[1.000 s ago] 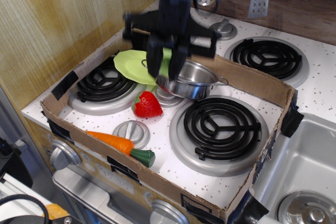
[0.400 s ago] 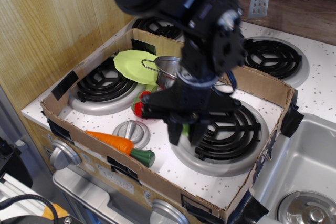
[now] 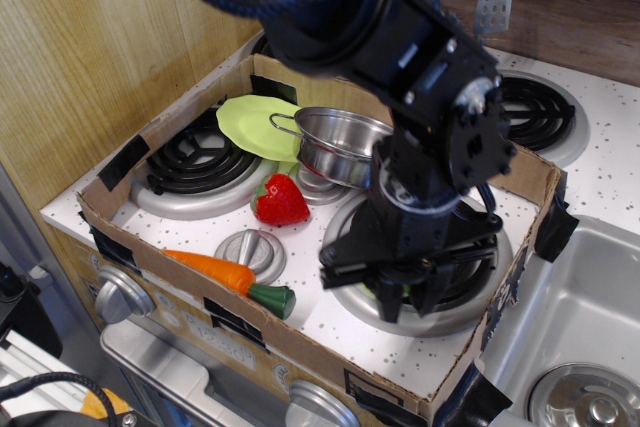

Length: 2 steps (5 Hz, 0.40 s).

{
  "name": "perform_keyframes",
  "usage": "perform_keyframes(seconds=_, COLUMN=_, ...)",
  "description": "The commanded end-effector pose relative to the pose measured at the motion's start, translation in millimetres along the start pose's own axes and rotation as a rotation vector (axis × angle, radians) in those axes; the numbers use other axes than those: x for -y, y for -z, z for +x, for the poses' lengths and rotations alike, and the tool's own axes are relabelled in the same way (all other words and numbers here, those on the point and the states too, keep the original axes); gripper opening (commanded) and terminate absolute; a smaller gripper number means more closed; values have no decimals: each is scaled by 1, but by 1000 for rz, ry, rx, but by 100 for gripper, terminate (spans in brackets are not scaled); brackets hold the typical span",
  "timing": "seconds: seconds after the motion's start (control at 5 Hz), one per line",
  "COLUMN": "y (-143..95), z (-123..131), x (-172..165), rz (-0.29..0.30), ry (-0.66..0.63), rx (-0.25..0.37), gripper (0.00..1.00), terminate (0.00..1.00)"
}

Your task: Take broccoli out of pan

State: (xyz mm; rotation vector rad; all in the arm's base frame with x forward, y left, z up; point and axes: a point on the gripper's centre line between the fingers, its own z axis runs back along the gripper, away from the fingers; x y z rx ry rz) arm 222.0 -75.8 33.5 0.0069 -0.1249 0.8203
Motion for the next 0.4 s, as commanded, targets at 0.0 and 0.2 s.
perform_keyframes(seconds=0.0, y=-1, z=7, x=21, rz=-86, ry=-102, rx=47, gripper=100, terminate=0)
perform_keyframes(seconds=0.2, y=-6, z=10, x=21, rz=-64, ry=-89, rx=42, gripper=100, terminate=100)
